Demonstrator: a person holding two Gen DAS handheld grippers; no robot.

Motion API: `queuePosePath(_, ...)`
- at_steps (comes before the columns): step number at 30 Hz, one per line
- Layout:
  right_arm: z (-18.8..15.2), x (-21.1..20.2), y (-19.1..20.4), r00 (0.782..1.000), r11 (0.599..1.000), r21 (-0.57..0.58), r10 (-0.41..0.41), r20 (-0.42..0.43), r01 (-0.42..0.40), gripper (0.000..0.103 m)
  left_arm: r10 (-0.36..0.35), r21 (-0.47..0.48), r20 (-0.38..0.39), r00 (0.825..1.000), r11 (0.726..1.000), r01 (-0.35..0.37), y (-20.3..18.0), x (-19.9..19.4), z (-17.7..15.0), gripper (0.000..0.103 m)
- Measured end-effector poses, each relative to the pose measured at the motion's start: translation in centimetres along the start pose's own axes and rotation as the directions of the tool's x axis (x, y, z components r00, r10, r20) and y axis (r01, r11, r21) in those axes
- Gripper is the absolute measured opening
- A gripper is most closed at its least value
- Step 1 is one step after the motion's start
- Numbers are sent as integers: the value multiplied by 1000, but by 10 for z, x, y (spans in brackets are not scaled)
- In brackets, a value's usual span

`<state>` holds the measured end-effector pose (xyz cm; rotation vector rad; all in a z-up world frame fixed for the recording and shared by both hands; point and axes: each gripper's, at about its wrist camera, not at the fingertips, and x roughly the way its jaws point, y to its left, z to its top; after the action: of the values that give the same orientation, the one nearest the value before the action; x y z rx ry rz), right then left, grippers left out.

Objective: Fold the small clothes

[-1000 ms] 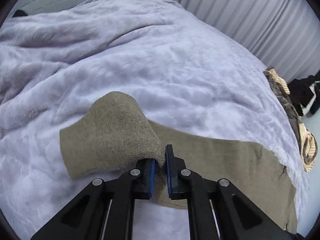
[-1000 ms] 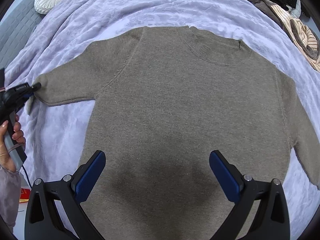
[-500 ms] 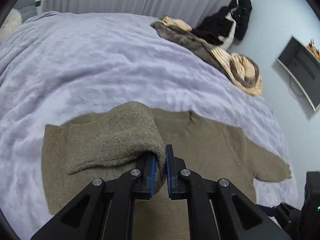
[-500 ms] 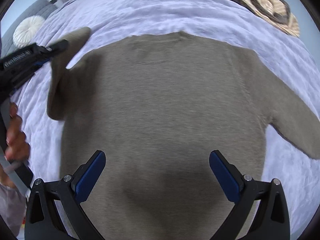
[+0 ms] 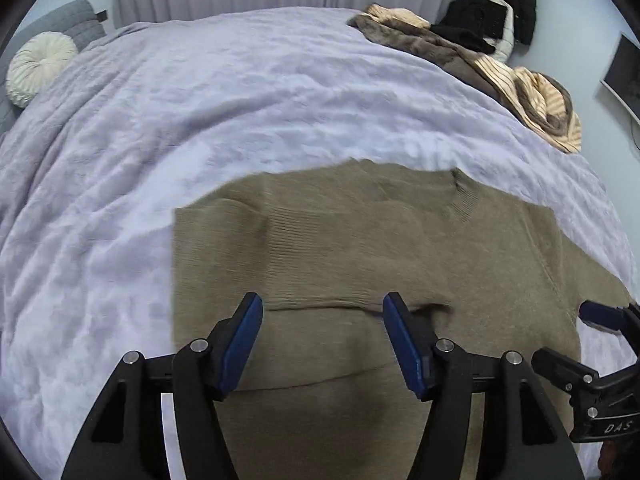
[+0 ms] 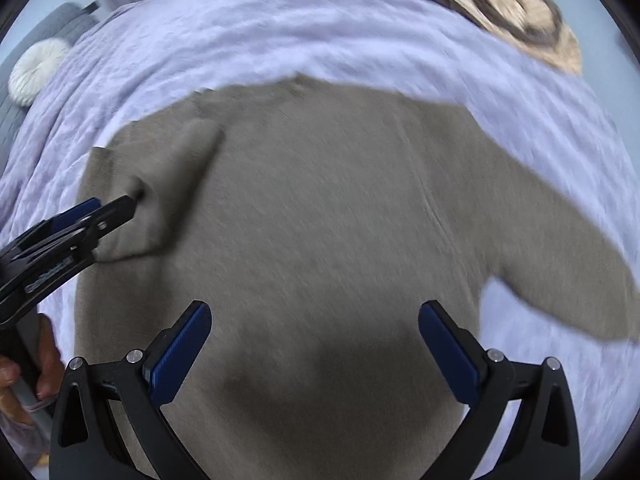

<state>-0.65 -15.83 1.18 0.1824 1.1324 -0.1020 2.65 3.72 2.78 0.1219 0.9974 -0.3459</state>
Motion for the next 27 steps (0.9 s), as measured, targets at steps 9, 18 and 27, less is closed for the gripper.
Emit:
queuePosePath(9, 34, 69, 147, 958, 762, -581, -219, 183, 285, 88, 157, -201, -157, 975, 961, -187, 130, 49, -3, 64)
queuePosePath(18, 57, 44, 30, 978, 980, 115, 143, 149, -161, 13, 119, -208, -176, 977, 966, -156, 131, 60, -14, 64)
queuePosePath(27, -5, 67, -70, 859, 639, 592, 470, 205, -491, 66, 42, -3, -213, 976, 999, -44, 104, 25, -46, 64)
